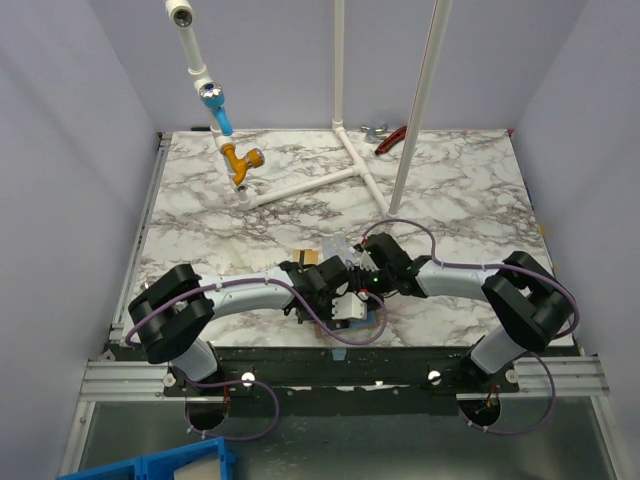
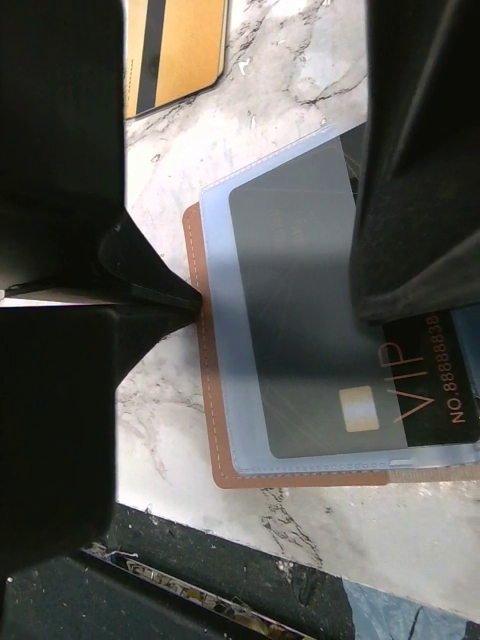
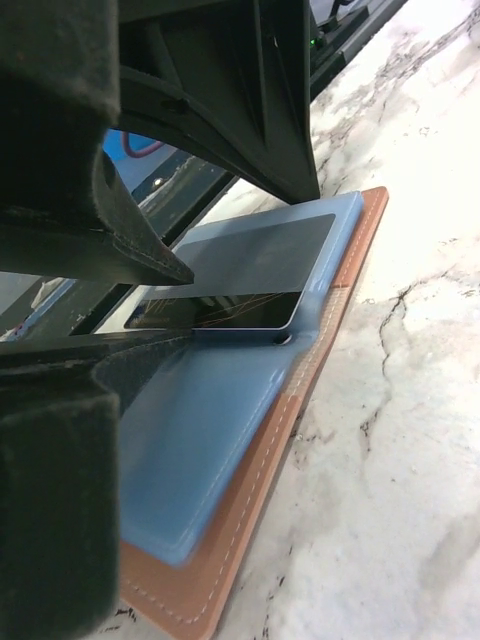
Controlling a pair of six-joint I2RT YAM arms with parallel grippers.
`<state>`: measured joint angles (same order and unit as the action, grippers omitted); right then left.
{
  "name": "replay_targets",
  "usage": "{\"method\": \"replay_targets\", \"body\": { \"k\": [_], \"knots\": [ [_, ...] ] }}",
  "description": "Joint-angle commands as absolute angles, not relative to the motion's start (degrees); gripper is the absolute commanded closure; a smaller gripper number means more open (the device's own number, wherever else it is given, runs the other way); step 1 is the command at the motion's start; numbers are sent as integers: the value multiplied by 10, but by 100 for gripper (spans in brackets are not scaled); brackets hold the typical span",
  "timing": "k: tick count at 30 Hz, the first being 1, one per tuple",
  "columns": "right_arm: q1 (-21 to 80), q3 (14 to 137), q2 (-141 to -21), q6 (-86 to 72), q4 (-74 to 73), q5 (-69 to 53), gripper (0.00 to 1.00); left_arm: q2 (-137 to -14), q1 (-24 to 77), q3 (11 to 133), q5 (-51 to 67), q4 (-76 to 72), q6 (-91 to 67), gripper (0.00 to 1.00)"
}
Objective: Put the credit cards into the card holder
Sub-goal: Insert the credit card into the card holder.
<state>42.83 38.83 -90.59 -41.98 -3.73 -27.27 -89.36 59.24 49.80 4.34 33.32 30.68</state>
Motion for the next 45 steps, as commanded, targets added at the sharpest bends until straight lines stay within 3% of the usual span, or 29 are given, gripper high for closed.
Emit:
{"method": "replay_targets", "body": {
  "k": [1, 9, 13, 17, 23, 27, 32, 39, 43, 45],
  "knots": [
    [434, 399, -911, -417, -19, -301, 70, -907, 593, 508, 77, 318, 299, 99],
    [427, 400, -878, -404, -65, -279, 68, -905, 593, 505, 68, 313, 306, 100],
    [416, 380, -872, -402, -70, -271, 85, -904, 592, 500, 63, 310, 309, 100],
    [417, 380, -891, -403, -62, -281, 93, -905, 592, 501, 63, 310, 307, 100],
    [416, 386, -893, -398, -66, -272, 92, -908, 592, 503, 59, 308, 307, 100],
    [417, 379, -912, -417, -13, -312, 85, -910, 592, 507, 60, 307, 305, 100],
    [429, 387, -920, -423, -7, -310, 84, -909, 592, 512, 61, 304, 305, 100],
    [417, 379, -869, -415, -66, -275, 69, -910, 592, 512, 50, 306, 324, 100],
    [396, 370, -846, -399, -97, -260, 69, -906, 590, 504, 48, 302, 326, 100],
    [394, 370, -852, -397, -101, -259, 75, -905, 589, 504, 49, 302, 325, 100]
  ]
}}
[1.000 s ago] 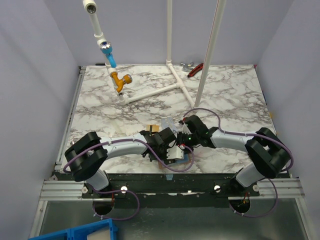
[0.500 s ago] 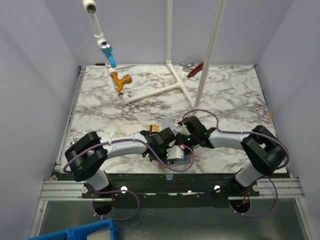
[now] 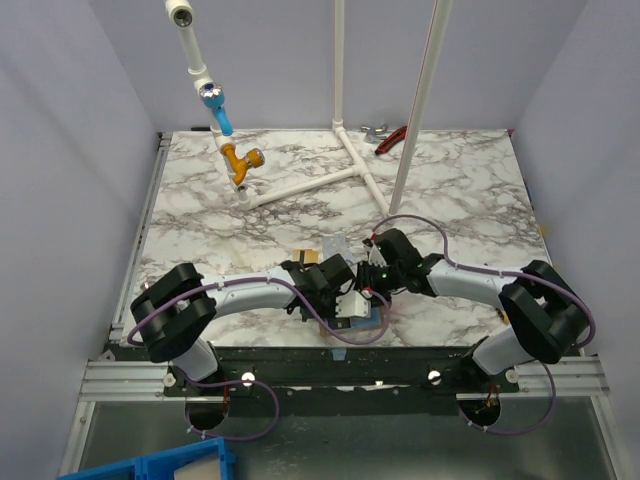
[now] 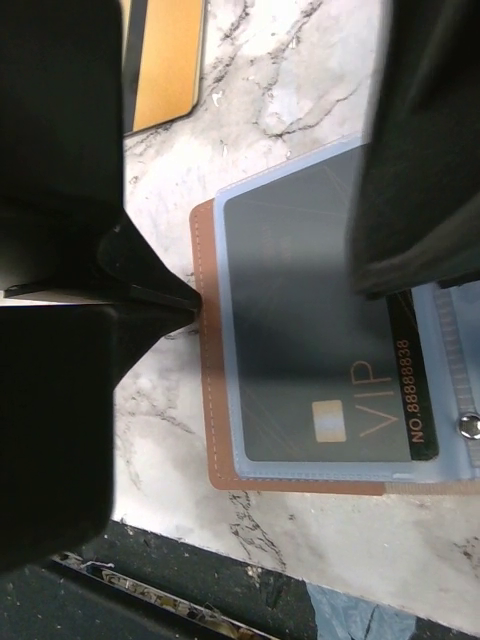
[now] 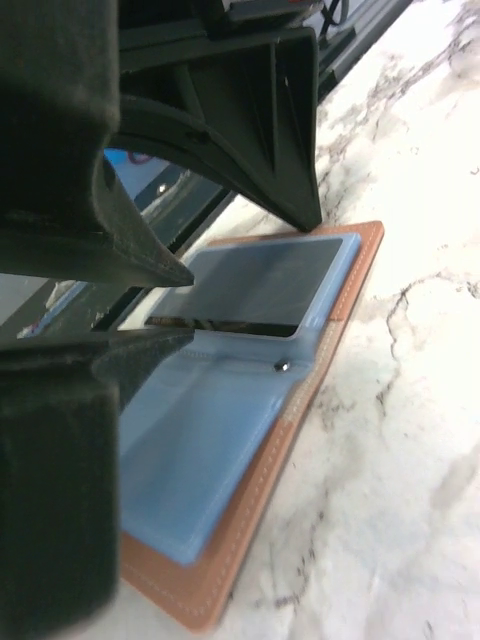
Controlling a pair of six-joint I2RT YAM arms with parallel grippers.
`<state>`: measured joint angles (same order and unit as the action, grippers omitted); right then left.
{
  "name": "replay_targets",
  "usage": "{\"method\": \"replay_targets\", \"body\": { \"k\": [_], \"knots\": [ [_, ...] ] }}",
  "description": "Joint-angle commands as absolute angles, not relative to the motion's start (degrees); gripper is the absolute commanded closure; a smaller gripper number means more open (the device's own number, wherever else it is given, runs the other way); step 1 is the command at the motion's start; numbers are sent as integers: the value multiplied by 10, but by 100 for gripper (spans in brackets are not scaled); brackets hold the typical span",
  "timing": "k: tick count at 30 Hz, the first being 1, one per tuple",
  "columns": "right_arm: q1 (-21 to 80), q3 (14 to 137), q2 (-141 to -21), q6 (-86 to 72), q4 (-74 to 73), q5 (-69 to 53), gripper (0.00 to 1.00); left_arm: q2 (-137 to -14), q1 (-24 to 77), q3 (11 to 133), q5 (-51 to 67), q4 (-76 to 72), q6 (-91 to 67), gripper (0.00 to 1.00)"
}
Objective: Put the credit cards into the card holder
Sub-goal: Insert the credit card into the card holder.
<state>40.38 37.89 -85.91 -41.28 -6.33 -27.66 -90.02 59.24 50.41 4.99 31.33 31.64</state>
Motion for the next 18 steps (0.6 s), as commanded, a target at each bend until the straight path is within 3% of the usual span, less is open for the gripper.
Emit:
{"method": "replay_targets", "body": {
  "k": [1, 2, 3, 18],
  "knots": [
    [394, 369, -857, -399, -98, -261, 81, -905, 589, 504, 49, 302, 324, 100],
    [393, 369, -864, -403, -90, -263, 93, -905, 589, 505, 48, 302, 324, 100],
    [394, 369, -869, -404, -78, -268, 99, -906, 589, 507, 48, 303, 324, 100],
    [395, 362, -897, -429, -8, -312, 99, -933, 586, 550, 70, 302, 328, 100]
  ]
}}
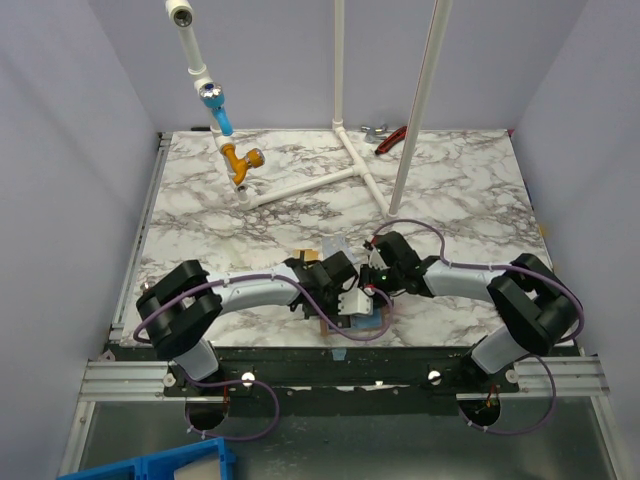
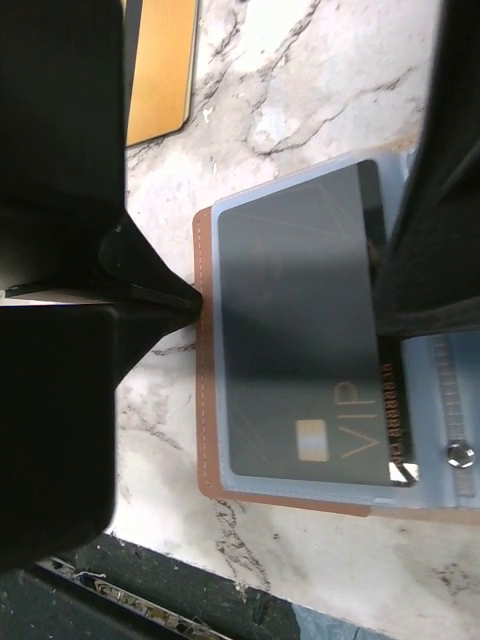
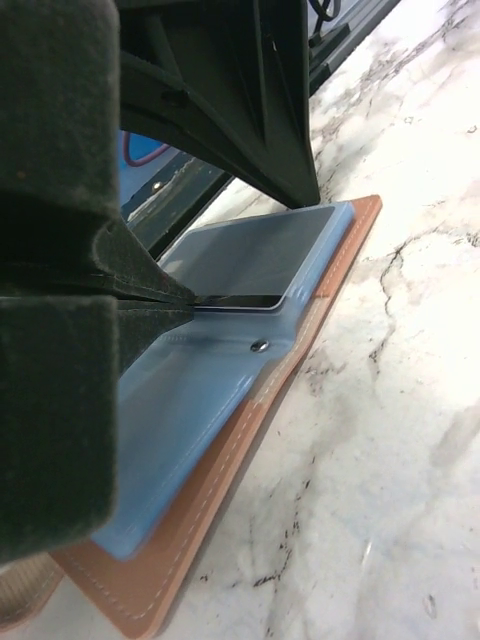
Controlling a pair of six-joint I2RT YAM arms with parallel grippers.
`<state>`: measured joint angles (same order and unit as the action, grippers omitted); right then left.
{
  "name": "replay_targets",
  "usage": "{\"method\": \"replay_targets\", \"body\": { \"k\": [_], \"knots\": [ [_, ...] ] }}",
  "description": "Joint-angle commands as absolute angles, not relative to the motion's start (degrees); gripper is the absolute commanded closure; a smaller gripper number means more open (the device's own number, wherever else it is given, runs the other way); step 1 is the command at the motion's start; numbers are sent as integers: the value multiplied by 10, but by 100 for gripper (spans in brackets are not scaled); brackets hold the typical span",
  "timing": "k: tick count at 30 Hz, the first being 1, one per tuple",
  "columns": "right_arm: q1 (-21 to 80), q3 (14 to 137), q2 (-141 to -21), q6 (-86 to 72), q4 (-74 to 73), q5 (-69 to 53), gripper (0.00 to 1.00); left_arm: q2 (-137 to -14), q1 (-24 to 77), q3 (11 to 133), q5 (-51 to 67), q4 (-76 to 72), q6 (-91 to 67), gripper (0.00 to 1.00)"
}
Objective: Put the credit cards into the card holder
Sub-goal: Insert the credit card into the card holder, then pick up the credit card from the center of the board.
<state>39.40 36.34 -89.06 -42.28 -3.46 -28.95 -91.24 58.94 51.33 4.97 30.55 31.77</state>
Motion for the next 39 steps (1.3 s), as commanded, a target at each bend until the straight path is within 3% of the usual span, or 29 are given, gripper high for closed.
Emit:
{"method": "replay_targets", "body": {
  "k": [1, 6, 10, 15, 24, 30, 39],
  "knots": [
    [395, 364, -898, -429, -8, -313, 99, -936, 583, 558, 75, 307, 330, 100],
    [387, 362, -877, -425, -52, -285, 98, -929, 547, 596, 104, 349, 342, 94],
    [341, 355, -818, -412, -100, -281, 87, -886, 484, 627, 142, 408, 347, 83],
    [296, 398, -783, -382, -160, -284, 70, -837, 434, 671, 190, 485, 354, 79],
    [265, 534, -857, -352, -183, -228, 58, -881, 393, 672, 128, 408, 306, 72],
    [264, 614, -947, -326, -162, -189, 55, -936, 380, 692, 128, 330, 288, 69],
    [259, 632, -1041, -340, -101, -196, 56, -1005, 370, 745, 173, 265, 292, 69]
  ]
}}
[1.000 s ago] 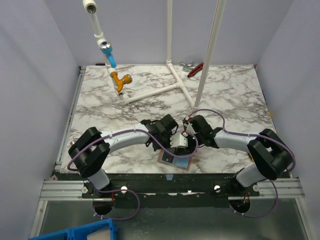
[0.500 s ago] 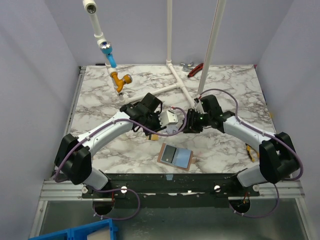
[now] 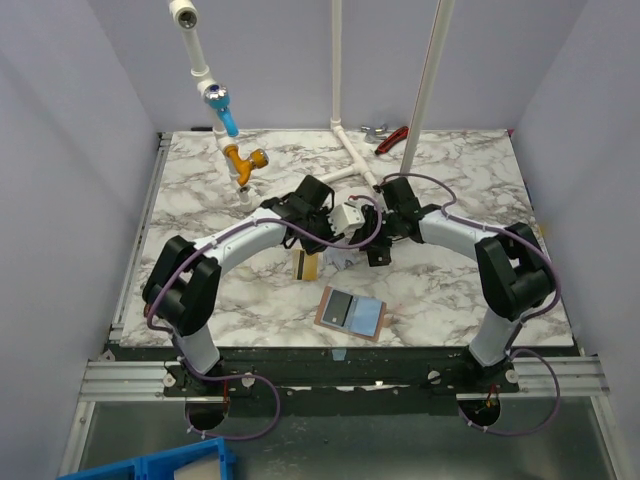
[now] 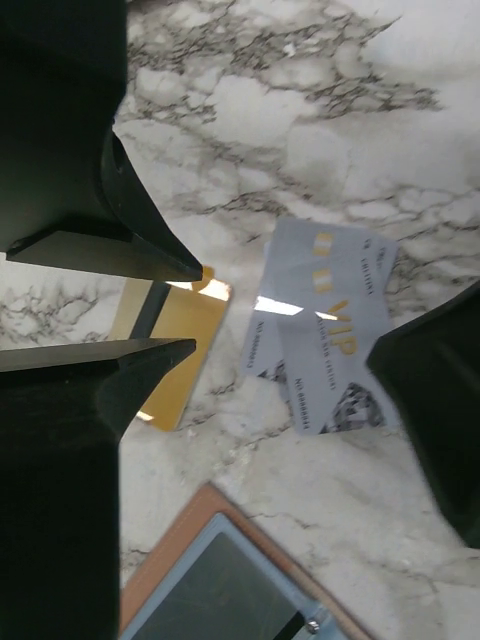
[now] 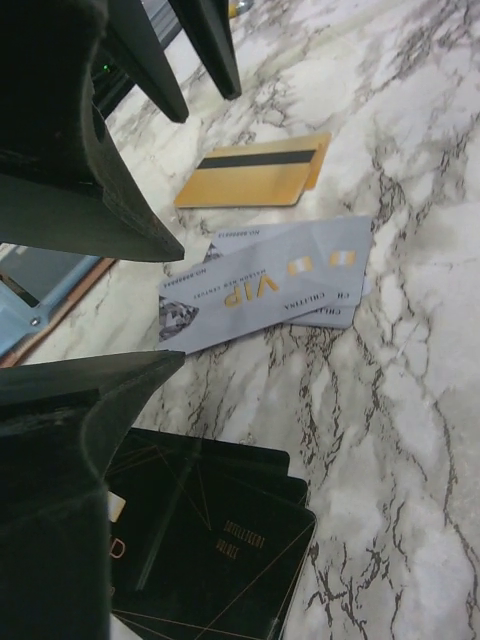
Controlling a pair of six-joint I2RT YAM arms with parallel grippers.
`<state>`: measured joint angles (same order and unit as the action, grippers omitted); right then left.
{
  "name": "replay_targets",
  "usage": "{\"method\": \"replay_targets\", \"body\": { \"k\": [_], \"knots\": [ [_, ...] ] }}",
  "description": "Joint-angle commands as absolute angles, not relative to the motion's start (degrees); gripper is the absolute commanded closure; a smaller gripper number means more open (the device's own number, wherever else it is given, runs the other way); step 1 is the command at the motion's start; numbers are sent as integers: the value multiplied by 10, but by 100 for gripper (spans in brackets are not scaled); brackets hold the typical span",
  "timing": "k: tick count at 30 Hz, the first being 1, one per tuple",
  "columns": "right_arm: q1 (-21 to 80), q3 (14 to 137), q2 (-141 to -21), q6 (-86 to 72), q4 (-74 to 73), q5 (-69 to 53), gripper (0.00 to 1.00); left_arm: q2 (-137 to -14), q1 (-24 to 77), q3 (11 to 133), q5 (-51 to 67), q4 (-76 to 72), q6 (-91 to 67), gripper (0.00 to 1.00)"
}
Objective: Put the credit cards into the card holder
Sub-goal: Pick up the credit card from the center of the board.
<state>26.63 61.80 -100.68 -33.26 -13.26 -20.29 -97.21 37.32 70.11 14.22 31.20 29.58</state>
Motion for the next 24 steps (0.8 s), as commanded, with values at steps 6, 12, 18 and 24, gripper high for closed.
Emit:
{"method": "replay_targets", "body": {
  "k": [6, 12, 18, 24],
  "knots": [
    [258, 588, -1045, -358, -58, -194, 61, -1045, 369, 786, 189, 268, 286, 69],
    [258, 536, -1029, -386, -8, -214, 80, -1088, 369, 845, 171, 323, 280, 69],
    [258, 494, -1018, -402, 29, -208, 81, -1087, 367, 841, 208, 345, 243, 69],
    [258, 480, -1021, -411, 39, -205, 84, -1106, 364, 867, 209, 367, 173, 67]
  ]
}}
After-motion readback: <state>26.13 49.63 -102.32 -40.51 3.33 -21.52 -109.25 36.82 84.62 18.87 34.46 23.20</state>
